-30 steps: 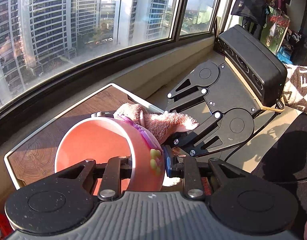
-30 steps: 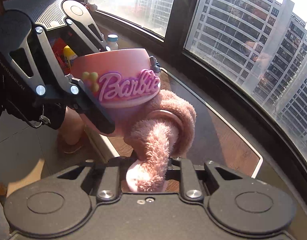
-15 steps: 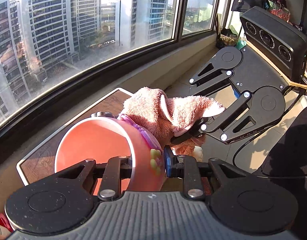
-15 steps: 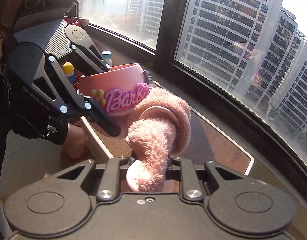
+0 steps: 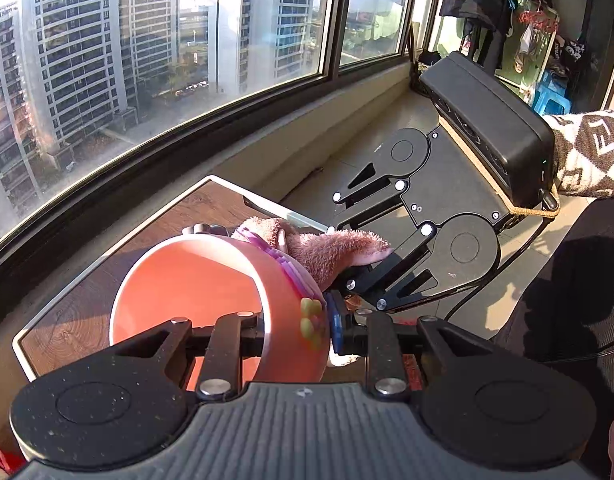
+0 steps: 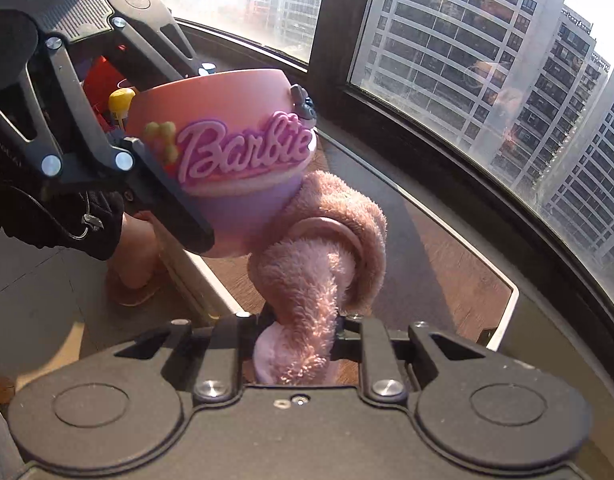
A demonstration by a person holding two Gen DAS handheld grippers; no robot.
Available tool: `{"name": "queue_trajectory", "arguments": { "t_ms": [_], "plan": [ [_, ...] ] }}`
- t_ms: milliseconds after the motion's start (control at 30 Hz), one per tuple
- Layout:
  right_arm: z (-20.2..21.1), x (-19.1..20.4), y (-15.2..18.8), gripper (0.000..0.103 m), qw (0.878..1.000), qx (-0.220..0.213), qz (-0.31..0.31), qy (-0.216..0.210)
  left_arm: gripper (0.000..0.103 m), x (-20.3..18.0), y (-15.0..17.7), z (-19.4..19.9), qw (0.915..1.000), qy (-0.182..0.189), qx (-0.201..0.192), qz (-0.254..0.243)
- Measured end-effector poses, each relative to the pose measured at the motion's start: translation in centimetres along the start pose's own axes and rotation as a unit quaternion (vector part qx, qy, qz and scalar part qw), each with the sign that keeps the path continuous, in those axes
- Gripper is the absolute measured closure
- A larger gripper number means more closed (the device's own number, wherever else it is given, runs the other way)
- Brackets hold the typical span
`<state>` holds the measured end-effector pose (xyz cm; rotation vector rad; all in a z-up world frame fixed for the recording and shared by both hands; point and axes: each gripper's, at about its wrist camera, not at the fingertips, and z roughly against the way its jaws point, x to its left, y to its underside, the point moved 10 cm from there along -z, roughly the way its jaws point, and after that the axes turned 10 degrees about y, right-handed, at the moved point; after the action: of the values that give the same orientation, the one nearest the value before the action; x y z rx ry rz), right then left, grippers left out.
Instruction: Clean container
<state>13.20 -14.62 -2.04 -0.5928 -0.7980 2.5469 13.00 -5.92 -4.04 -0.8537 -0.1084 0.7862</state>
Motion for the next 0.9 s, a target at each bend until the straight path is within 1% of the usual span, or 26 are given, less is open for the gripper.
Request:
{"name": "queue_trajectory", "arguments": {
  "t_ms": [100, 267, 433, 700, 900],
  "plan": [
    [0.3, -0.8, -0.2, 0.083, 1.000, -0.005, -0.021, -0.004, 0.080, 1.0, 0.3, -0.2, 0.9998, -0.016, 0.006, 0.003],
    [2.2, -1.8, -0.9, 0.083, 0.998, -0.037, -0.053, -0.020, 0.080, 1.9, 0.9, -0.1, 0.9993, -0.035, 0.014, 0.002],
    [2.7, -1.8, -1.8, 0.083, 0.994, -0.053, -0.085, -0.054, 0.080, 0.9, 0.3, 0.0, 0.9996, -0.026, 0.008, -0.005],
    [2.1, -0.9, -1.4, 0.083, 0.995, -0.045, -0.078, -0.052, 0.080, 0.1, -0.2, -0.5, 0.9995, -0.027, 0.014, -0.009],
    [2.0, 0.1, -0.4, 0.083, 0.998, -0.025, -0.041, -0.038, 0.080, -0.1, -1.0, -1.0, 0.9993, -0.034, 0.014, -0.011]
  ]
}}
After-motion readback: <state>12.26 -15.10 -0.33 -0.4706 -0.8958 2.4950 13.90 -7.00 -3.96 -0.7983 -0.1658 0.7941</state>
